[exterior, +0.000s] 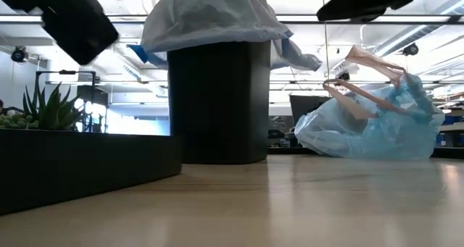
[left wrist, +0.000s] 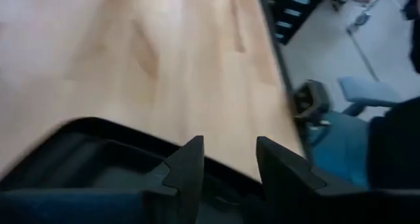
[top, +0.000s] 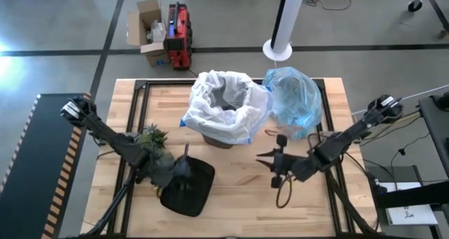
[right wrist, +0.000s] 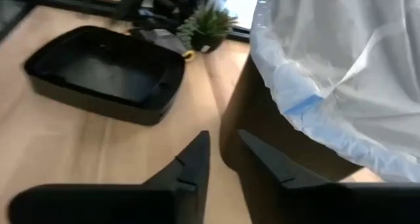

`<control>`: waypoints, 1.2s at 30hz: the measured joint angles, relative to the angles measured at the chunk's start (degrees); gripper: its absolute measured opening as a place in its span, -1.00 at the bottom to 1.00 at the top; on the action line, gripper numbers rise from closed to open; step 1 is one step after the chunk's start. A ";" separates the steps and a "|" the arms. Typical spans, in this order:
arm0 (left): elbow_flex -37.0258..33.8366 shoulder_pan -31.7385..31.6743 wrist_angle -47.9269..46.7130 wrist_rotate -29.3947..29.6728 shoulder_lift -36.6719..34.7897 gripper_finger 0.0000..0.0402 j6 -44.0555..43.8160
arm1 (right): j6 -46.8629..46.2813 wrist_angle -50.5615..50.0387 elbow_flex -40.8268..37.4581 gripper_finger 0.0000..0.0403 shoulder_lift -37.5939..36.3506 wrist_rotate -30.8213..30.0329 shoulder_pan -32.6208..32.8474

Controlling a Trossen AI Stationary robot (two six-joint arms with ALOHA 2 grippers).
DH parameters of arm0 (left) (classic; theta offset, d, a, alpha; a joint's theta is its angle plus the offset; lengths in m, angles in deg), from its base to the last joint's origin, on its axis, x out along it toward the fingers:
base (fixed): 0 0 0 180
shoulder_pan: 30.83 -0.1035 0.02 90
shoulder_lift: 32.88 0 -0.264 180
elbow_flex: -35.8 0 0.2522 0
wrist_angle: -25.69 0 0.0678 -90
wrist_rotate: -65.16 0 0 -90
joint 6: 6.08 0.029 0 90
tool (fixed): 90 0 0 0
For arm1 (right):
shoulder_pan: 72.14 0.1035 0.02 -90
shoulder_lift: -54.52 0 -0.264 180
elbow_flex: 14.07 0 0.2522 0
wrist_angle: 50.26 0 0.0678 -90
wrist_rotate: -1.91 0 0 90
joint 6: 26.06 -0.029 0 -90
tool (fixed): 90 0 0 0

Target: Place trash/remove bag and relplace

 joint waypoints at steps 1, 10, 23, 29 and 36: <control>1.15 1.26 -0.21 0.68 1.05 -0.36 -1.05 | -0.28 0.26 0.01 -0.60 0.90 -0.64 -0.03; 13.06 10.64 -10.34 5.22 15.09 -0.06 -11.24 | -1.42 6.71 0.01 -0.17 8.29 -0.56 -0.17; 35.30 13.56 -36.79 4.91 35.33 0.14 -19.72 | -9.54 11.10 0.01 0.04 15.02 5.46 4.66; 33.78 13.32 -37.60 4.13 38.53 0.09 -23.94 | -11.19 14.71 0.01 0.10 17.70 5.50 9.78; 32.23 13.36 -35.69 4.53 39.39 -0.41 -25.70 | -11.15 17.67 0.01 0.08 18.63 4.72 11.42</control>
